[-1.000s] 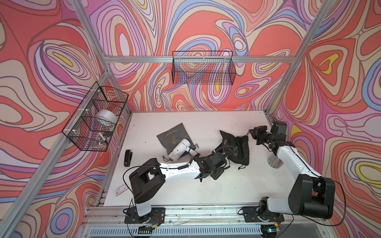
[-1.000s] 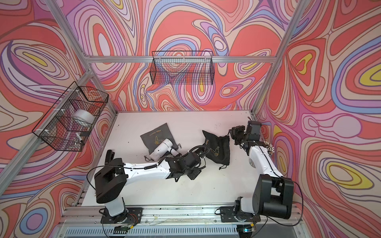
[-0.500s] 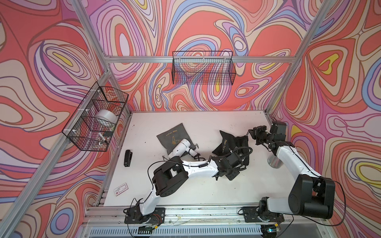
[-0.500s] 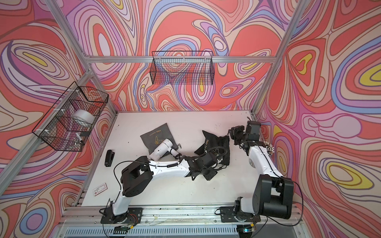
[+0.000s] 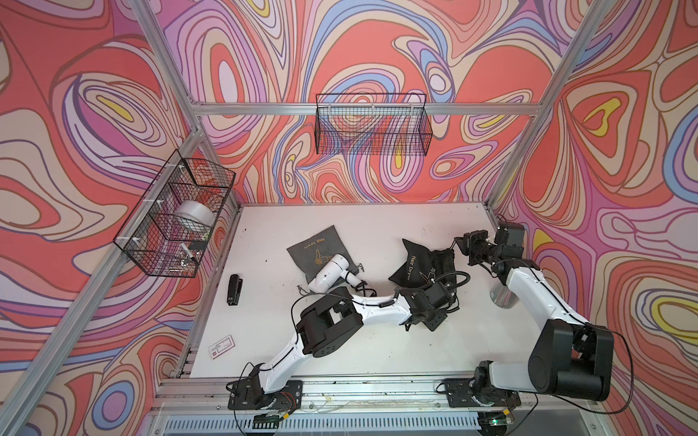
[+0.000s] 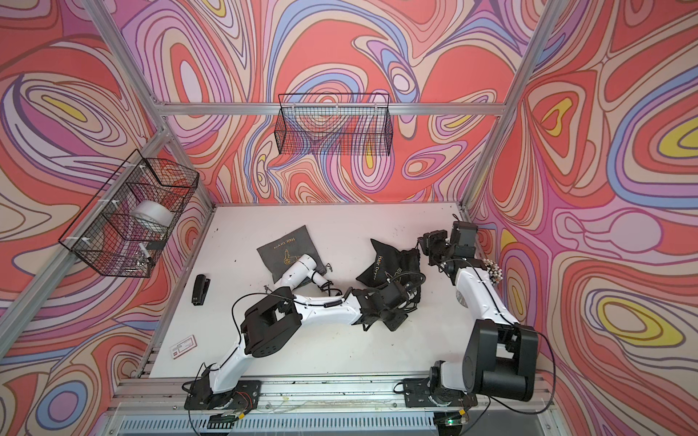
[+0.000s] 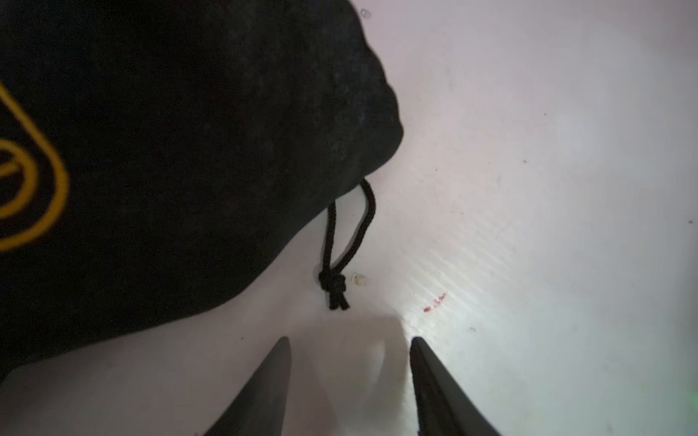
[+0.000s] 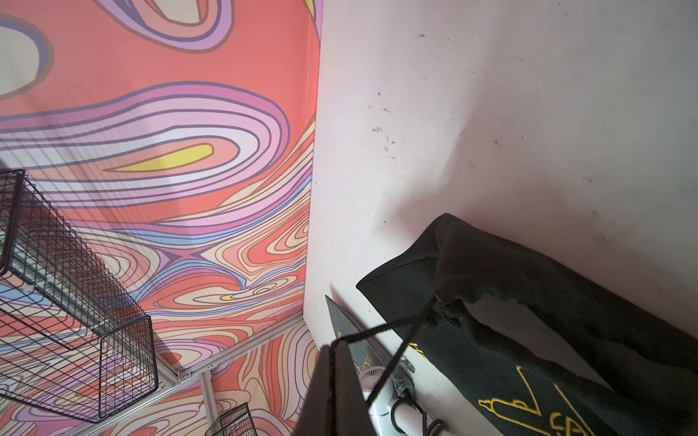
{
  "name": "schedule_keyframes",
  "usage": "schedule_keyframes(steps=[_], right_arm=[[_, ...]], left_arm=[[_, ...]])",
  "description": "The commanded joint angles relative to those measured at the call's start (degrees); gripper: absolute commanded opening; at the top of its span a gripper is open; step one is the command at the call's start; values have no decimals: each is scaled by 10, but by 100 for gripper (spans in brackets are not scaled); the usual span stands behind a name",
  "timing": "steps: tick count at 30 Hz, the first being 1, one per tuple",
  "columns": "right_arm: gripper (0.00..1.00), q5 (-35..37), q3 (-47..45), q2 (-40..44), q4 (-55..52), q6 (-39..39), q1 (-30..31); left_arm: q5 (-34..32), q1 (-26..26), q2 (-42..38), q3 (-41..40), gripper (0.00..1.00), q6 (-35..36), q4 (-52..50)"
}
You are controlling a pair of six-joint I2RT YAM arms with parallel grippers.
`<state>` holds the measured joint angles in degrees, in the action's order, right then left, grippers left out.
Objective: Pack away hair dryers
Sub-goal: Pull the drawstrings on both sides of the drawstring bag.
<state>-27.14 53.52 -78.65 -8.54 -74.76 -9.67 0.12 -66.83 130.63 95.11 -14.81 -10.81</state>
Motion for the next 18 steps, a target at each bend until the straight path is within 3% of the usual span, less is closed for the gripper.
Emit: schedule_keyframes(steps=[1, 8, 14, 18], right_arm=[[0, -11, -3, -4, 8, 8, 2], [0, -21, -2, -6, 10, 8, 2], [0, -28, -3, -5, 15, 2, 1], [0, -29, -3, -4, 16, -1, 0]], left_arm=[[-8, -2, 28, 28, 53, -24, 19], [-37, -2, 56, 52, 53, -26, 20], [-39, -3, 86, 87, 46, -9, -7], [-35, -3, 94, 87, 31, -5, -10]])
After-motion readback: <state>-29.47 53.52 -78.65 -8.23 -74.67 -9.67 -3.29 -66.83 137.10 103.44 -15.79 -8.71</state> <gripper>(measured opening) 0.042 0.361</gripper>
